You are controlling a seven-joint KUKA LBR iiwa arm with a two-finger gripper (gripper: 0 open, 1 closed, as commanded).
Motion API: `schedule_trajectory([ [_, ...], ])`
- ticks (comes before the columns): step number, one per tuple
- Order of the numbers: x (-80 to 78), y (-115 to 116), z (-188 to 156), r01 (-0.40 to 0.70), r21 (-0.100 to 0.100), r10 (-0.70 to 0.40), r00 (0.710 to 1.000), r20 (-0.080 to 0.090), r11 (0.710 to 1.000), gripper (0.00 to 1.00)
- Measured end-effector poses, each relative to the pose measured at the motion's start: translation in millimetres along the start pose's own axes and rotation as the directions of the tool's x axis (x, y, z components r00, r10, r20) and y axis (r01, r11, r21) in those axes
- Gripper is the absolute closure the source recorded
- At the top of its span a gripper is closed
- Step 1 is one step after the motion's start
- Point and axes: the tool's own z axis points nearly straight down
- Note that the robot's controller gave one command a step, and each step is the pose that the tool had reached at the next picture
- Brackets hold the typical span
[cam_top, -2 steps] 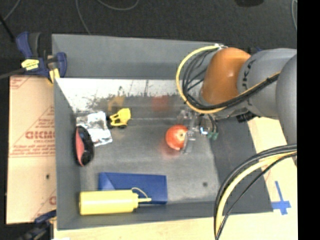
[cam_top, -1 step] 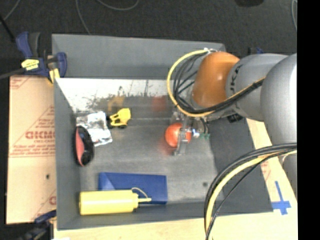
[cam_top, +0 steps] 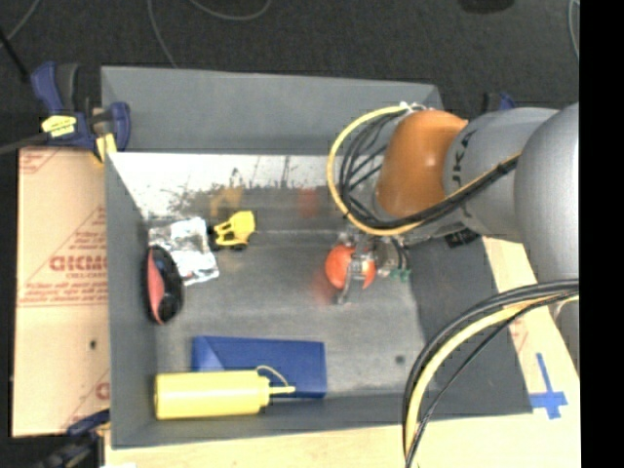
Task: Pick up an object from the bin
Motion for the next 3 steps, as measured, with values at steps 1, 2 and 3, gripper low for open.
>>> schedule_trajectory([
  [1,0.0,0.0,0.0,0.000,0.000,0.000,1.000,0.000,1.000,1.00],
  [2,1.2,-0.1,-3.5,0.001,0.000,-0.001,1.000,-0.003,1.000,1.00],
  [3,2.9,-0.2,-23.2,0.001,0.000,-0.001,1.000,-0.010,1.000,1.00],
])
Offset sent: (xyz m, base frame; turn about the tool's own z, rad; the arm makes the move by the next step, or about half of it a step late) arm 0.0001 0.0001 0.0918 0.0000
